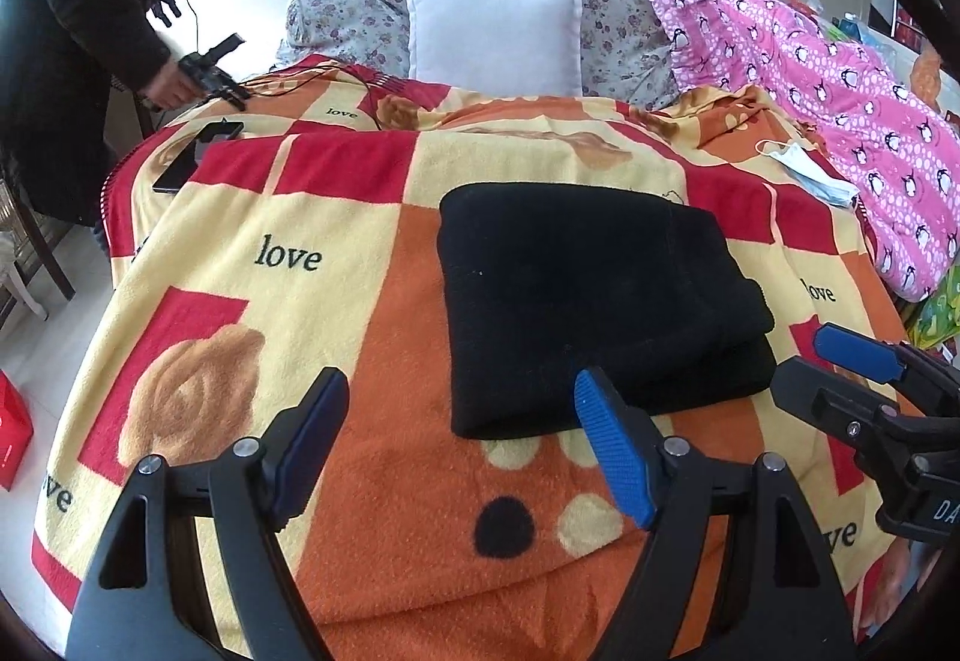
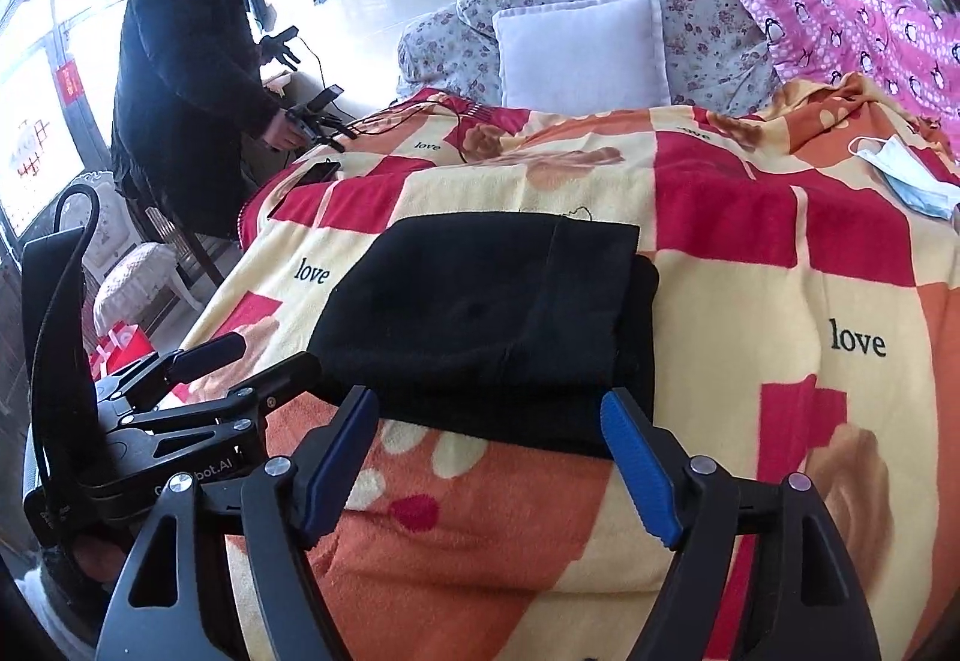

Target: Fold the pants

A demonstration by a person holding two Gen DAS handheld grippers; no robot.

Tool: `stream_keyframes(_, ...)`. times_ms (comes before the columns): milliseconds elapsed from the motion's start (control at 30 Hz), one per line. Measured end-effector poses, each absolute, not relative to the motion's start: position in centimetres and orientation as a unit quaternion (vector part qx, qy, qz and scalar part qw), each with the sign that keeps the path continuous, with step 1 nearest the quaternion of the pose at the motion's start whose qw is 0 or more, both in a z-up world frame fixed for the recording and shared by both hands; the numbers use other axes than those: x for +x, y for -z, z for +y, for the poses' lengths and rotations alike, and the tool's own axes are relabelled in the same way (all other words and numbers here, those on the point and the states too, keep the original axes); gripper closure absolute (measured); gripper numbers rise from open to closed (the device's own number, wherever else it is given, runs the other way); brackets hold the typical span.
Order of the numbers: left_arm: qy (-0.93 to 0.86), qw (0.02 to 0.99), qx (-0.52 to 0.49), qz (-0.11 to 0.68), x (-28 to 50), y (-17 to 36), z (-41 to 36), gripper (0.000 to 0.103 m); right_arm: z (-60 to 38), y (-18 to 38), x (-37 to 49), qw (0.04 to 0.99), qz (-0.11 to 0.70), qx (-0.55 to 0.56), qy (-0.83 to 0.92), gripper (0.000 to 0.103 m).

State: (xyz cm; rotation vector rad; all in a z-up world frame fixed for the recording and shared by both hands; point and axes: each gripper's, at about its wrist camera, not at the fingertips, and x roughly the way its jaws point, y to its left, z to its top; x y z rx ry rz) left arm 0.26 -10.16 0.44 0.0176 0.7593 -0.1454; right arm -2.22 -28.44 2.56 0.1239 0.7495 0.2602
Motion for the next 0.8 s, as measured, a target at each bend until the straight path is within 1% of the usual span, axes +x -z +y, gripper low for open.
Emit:
stream_keyframes(433, 0.046, 0.936, 0.032, 0.349, -0.9, -0.4, -9.2, 0.025, -27.4, -1.6, -2.9, 0.925, 0.361, 0.043, -0.112, 0.024)
stream_keyframes(800, 0.048, 0.938, 0.032, 0.342, -1.3, -0.1, -8.8, 0.025, -27.8, -1.5, -2.8, 0.923, 0.369, 0.038, -0.107, 0.023)
